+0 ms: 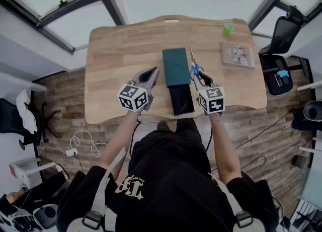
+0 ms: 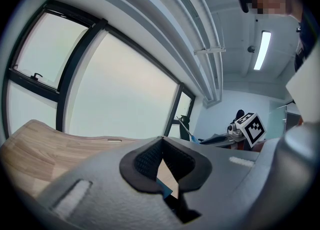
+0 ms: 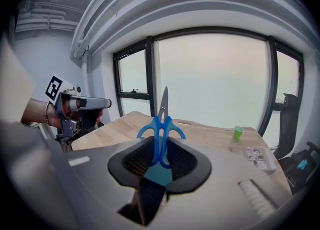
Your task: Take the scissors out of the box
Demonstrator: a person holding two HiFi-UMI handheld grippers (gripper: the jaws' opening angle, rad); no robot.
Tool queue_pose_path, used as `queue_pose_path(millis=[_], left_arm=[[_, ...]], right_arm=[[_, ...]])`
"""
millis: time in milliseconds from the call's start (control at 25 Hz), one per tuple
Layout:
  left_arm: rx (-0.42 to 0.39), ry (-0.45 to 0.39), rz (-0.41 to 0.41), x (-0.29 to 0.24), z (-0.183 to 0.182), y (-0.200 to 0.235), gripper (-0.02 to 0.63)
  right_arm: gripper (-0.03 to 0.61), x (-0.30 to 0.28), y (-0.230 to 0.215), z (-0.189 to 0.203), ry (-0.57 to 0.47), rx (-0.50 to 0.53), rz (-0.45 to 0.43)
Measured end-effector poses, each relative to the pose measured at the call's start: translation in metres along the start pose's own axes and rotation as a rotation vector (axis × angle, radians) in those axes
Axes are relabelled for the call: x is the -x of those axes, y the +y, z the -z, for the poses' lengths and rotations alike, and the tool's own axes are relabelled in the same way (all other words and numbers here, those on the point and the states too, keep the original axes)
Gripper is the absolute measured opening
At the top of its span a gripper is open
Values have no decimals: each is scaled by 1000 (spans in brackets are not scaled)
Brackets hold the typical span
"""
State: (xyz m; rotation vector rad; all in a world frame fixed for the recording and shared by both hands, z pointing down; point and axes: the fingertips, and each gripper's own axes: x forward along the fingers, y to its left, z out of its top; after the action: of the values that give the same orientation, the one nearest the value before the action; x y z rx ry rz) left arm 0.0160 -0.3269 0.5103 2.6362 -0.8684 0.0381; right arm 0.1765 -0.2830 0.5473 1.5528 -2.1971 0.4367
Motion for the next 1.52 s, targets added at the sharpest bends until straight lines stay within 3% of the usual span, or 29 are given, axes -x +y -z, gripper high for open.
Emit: queue_pose_path(millis=[1520], left_arm=[[4, -1, -14, -1, 0, -5, 0]], right_arm=[[84, -1, -9, 13, 32, -5, -7]])
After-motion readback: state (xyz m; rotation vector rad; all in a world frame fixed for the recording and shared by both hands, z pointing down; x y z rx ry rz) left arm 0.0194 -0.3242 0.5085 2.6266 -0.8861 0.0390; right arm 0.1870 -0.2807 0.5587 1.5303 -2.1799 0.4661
